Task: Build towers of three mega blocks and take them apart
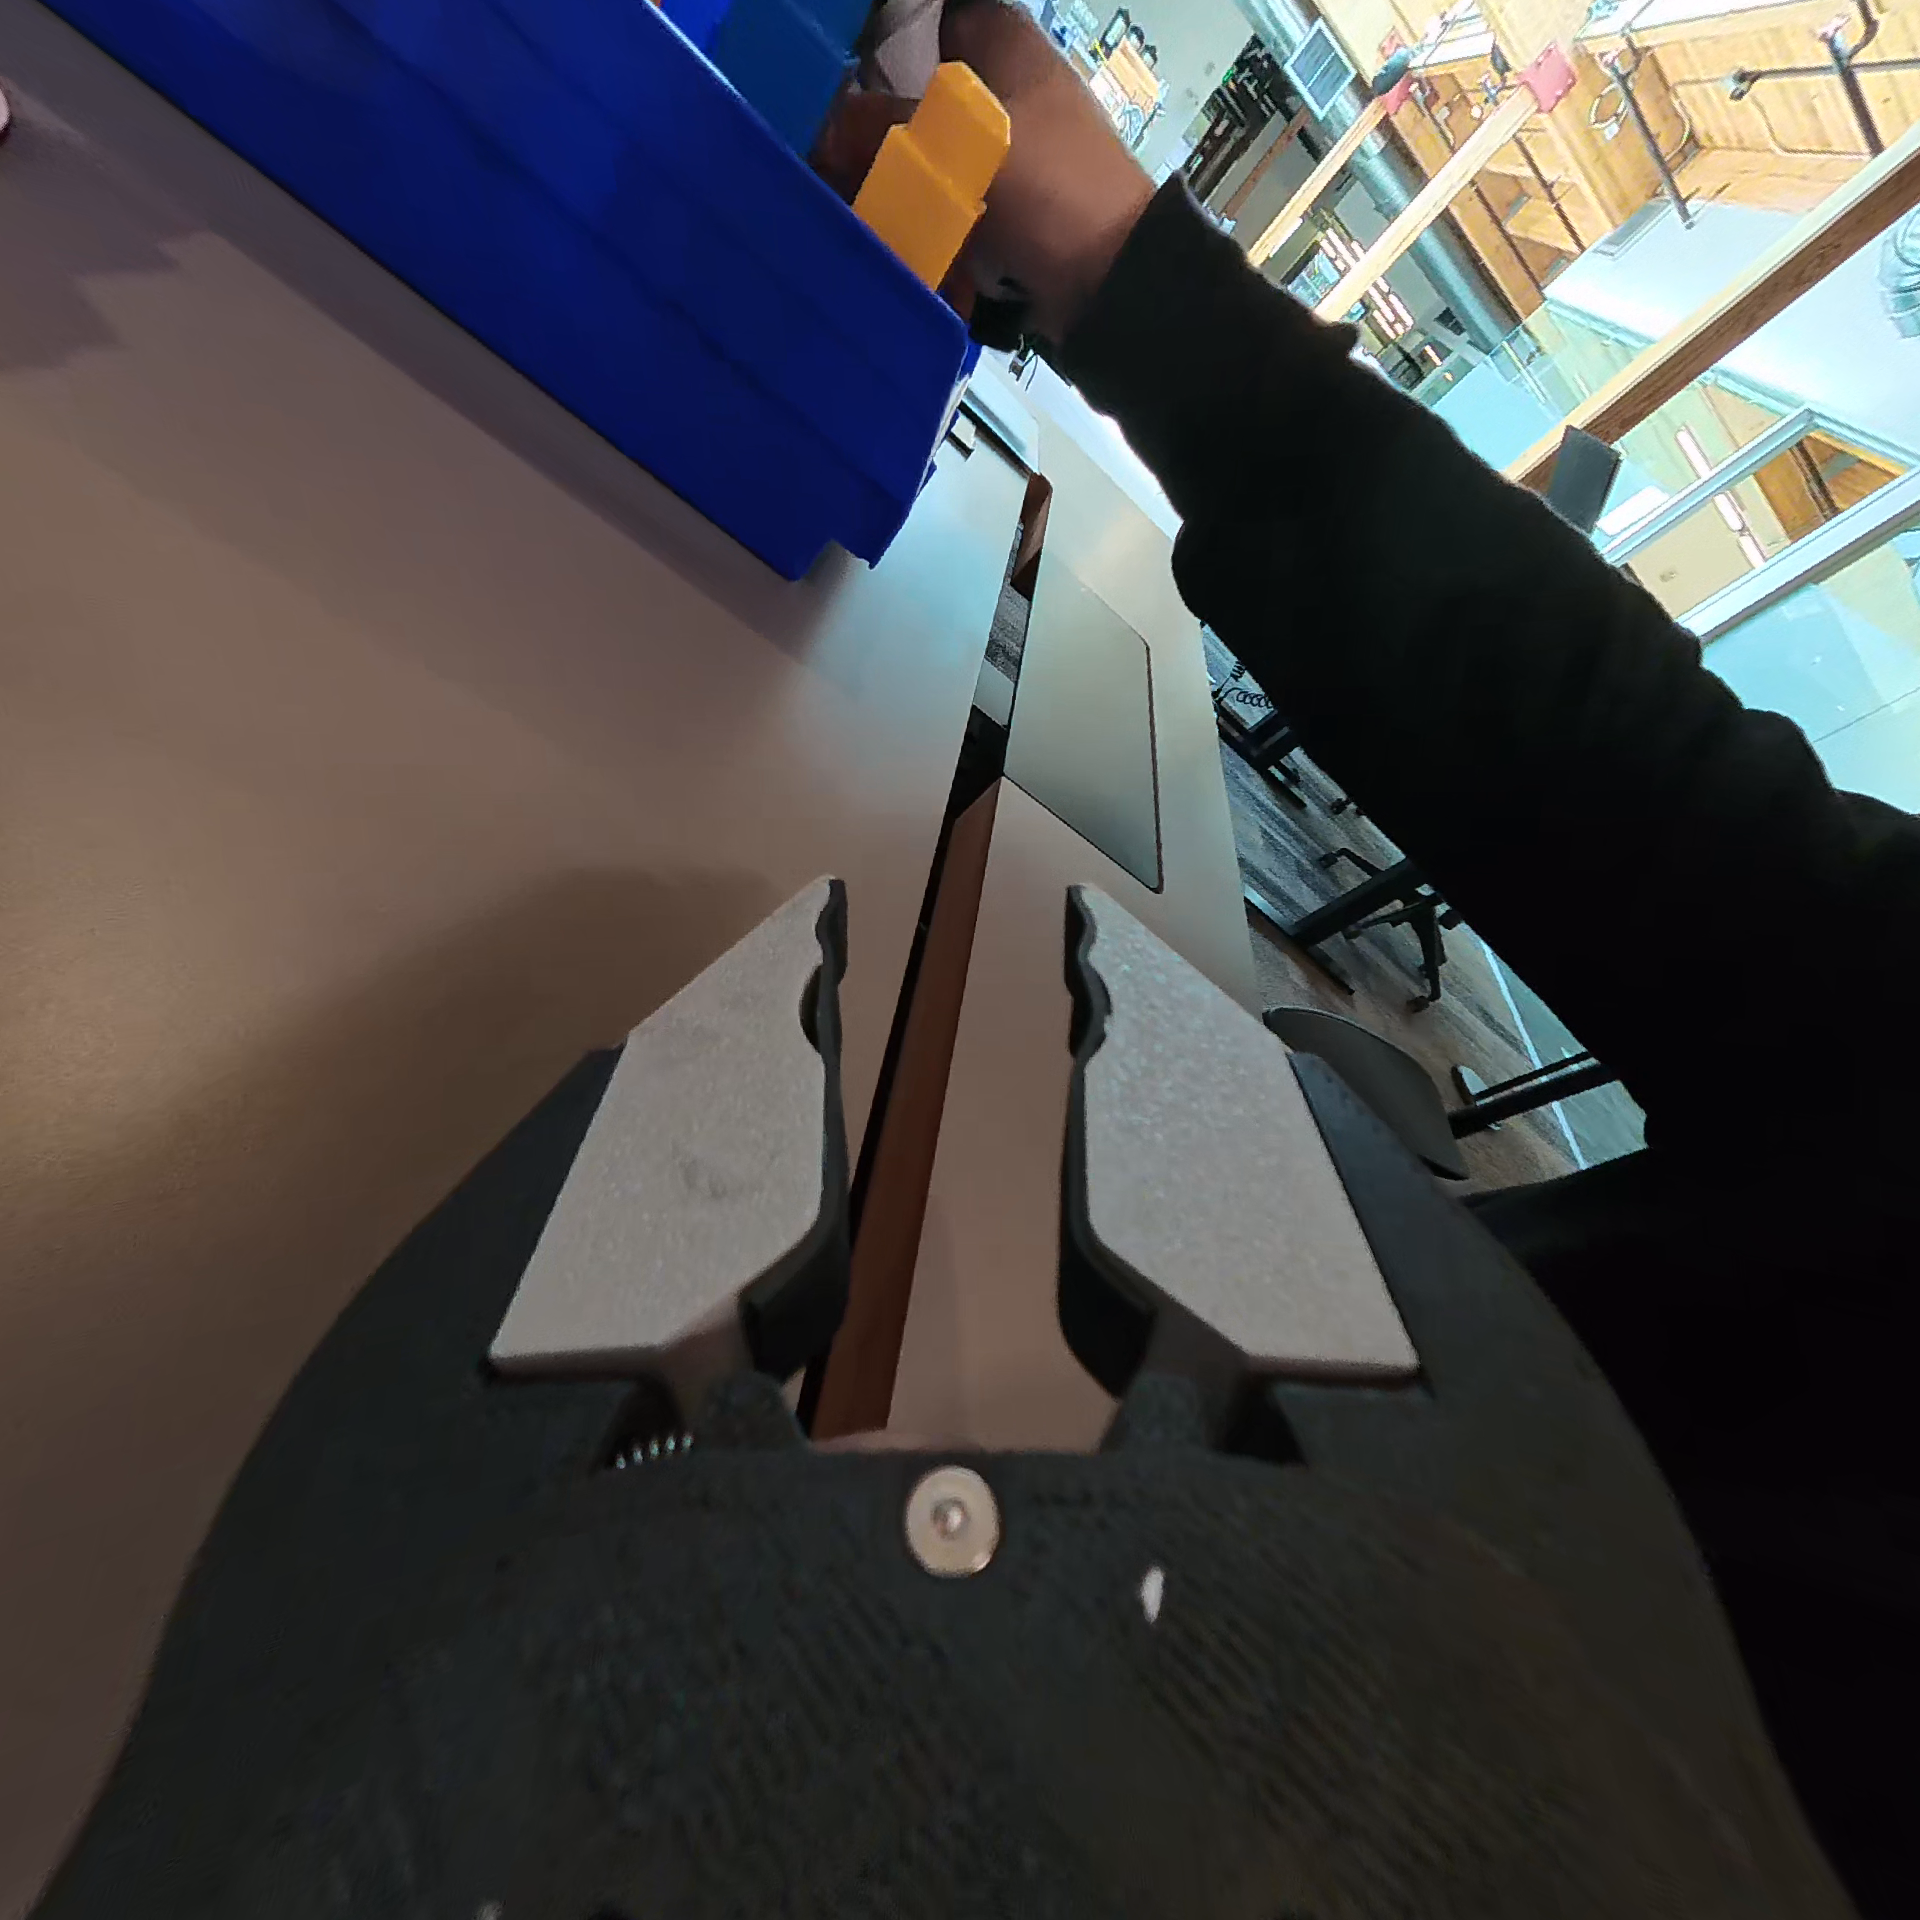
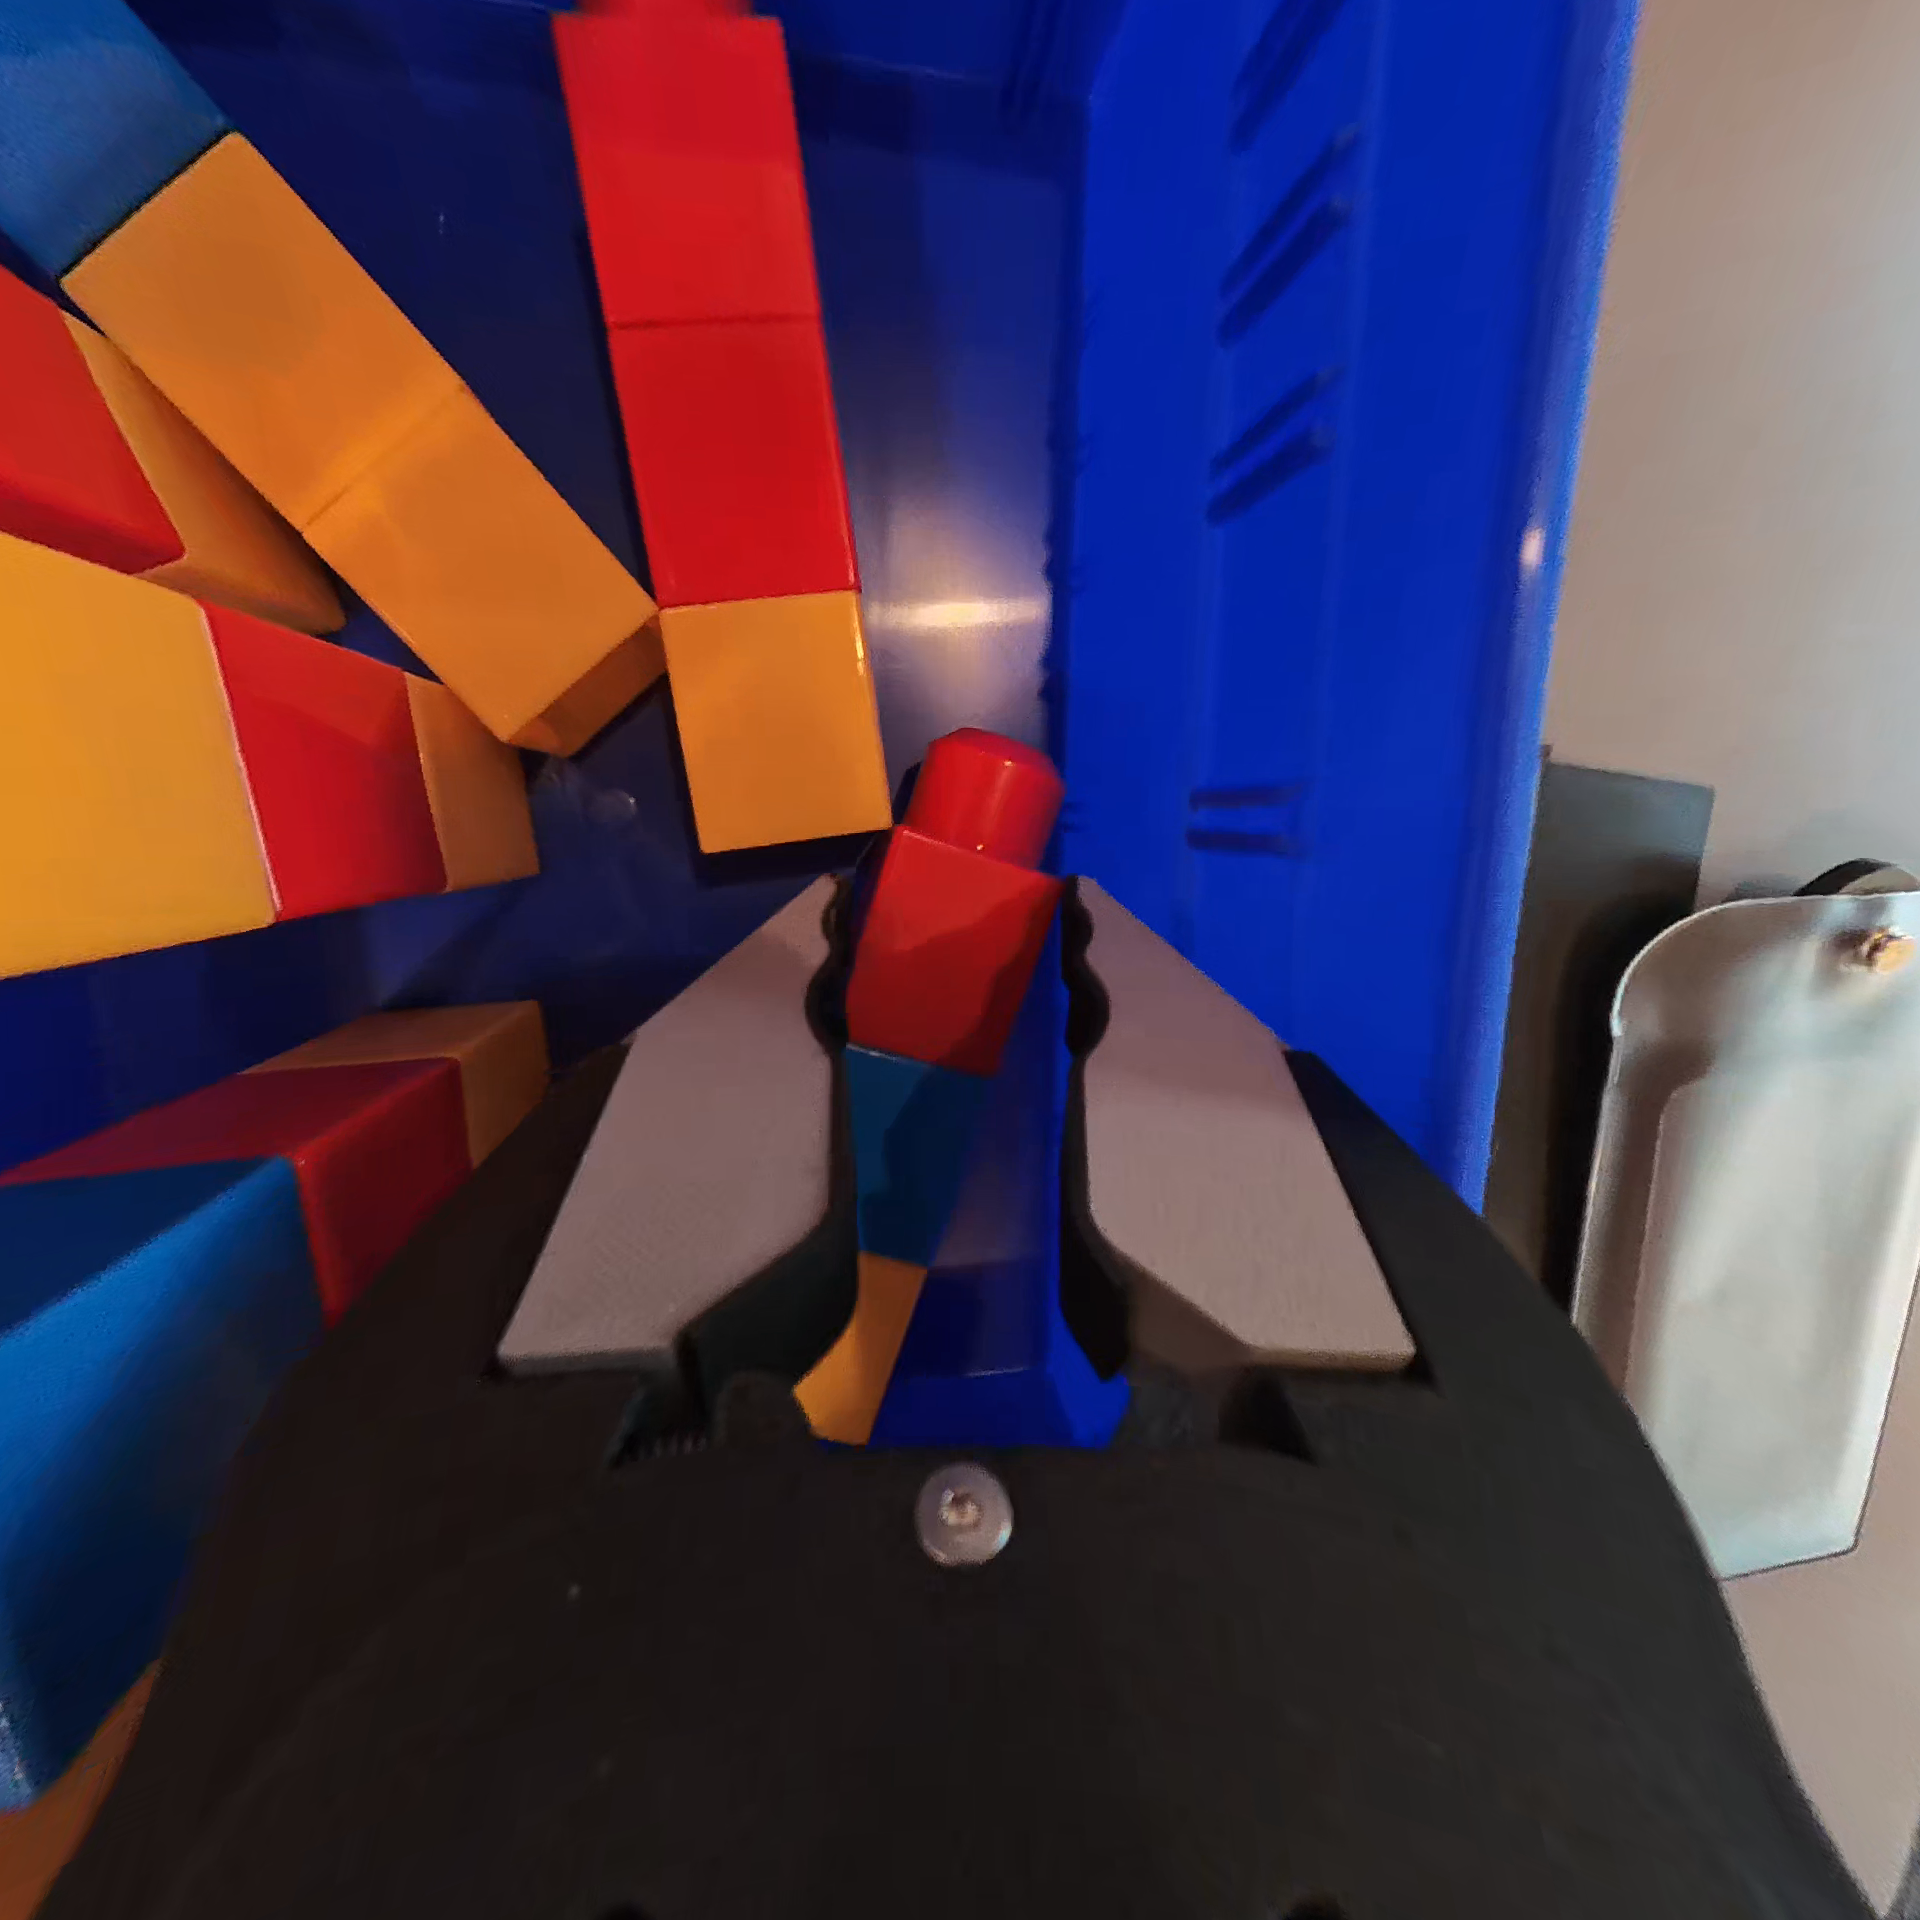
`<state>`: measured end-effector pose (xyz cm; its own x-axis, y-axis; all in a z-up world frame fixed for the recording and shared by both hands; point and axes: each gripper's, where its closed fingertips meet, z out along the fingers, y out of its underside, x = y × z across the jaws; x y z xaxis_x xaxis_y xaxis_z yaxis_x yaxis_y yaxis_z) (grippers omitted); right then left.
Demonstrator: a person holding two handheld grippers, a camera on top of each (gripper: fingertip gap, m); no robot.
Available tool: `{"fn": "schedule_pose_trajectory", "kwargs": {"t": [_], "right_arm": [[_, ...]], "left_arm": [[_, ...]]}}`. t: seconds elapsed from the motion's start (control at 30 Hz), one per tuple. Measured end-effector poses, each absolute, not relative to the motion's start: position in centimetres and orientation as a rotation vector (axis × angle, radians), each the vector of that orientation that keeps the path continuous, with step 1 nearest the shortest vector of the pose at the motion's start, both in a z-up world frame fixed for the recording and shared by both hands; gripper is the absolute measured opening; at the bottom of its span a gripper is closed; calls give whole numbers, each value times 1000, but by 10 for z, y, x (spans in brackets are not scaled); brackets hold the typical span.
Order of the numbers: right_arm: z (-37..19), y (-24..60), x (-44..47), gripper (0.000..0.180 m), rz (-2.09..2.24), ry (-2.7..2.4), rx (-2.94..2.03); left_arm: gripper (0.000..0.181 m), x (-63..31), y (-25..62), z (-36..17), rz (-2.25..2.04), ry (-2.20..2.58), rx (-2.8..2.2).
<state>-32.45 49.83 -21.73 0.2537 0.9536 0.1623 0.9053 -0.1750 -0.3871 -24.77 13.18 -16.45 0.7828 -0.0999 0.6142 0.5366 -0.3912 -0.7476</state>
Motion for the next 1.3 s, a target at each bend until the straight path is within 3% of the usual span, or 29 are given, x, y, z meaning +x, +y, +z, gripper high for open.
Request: {"fn": "schedule_pose_trajectory", "kwargs": {"t": [0.27,0.67,1.3], "right_arm": [[-209,494,-325,36,285,-1694,-2095],[-130,447,-286,33,879,-1469,-1635],[-128,402,-257,32,989,-1525,-1525]], "left_arm": [[40,-252,131,-168,-711,-353,-1856],[39,-249,132,-167,-704,-344,-1860],[39,-255,130,-171,-700,-373,-1859]]}}
